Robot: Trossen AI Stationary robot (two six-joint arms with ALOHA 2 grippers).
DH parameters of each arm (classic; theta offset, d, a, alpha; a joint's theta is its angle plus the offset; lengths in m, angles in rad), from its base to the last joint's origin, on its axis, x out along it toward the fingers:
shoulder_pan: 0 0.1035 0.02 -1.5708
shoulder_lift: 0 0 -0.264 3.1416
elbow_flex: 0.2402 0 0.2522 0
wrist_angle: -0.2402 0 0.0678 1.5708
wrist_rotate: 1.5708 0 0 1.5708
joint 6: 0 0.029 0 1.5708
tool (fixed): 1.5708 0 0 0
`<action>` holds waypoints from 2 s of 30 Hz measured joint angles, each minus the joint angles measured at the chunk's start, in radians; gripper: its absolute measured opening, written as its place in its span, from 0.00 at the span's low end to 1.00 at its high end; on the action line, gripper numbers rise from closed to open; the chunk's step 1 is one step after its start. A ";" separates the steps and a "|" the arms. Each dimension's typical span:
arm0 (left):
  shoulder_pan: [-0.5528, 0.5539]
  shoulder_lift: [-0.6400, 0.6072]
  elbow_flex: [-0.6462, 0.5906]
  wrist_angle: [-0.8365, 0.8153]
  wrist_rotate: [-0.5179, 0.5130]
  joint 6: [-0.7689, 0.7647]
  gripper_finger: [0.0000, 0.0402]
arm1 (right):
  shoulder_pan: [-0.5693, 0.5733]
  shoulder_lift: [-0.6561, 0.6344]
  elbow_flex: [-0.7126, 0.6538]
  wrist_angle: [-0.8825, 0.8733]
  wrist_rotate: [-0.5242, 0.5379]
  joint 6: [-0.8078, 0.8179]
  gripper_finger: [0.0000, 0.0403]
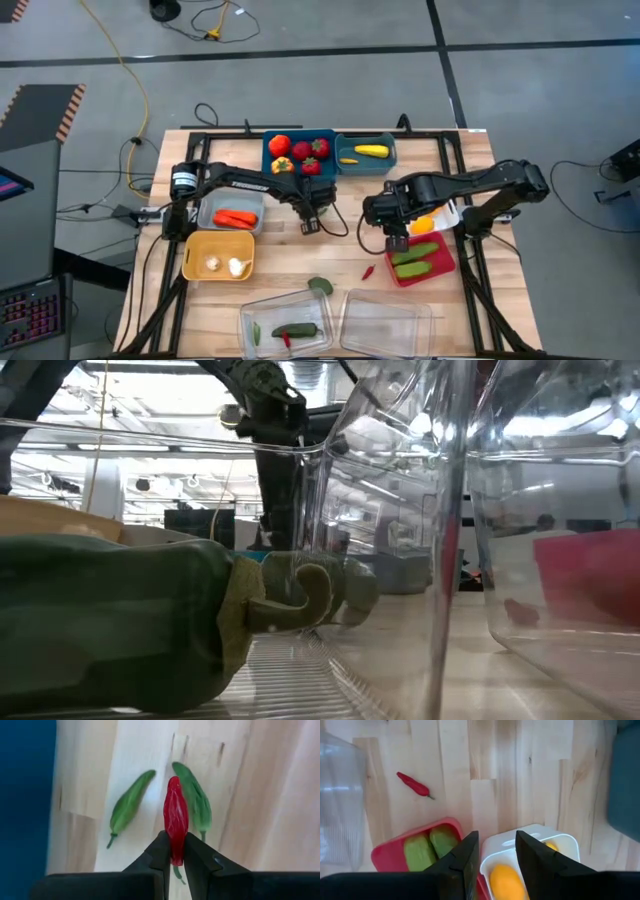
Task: Sort produce into baskets
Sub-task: Put the red chili pepper into the left transparent bin
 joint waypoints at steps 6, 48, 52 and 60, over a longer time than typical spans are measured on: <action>-0.006 0.000 0.135 -0.229 0.003 0.022 0.07 | 0.028 0.000 0.000 0.001 0.000 0.000 0.38; -0.682 -0.005 0.597 -0.676 0.243 -0.582 0.07 | 0.043 0.001 -0.040 0.118 0.000 -0.011 0.38; -0.716 -0.005 0.594 -0.650 0.243 -0.652 0.11 | 0.043 0.002 -0.064 0.142 -0.001 -0.011 0.38; -0.721 -0.005 0.594 -0.640 0.240 -0.739 0.33 | 0.043 0.001 -0.098 0.167 -0.003 -0.011 0.38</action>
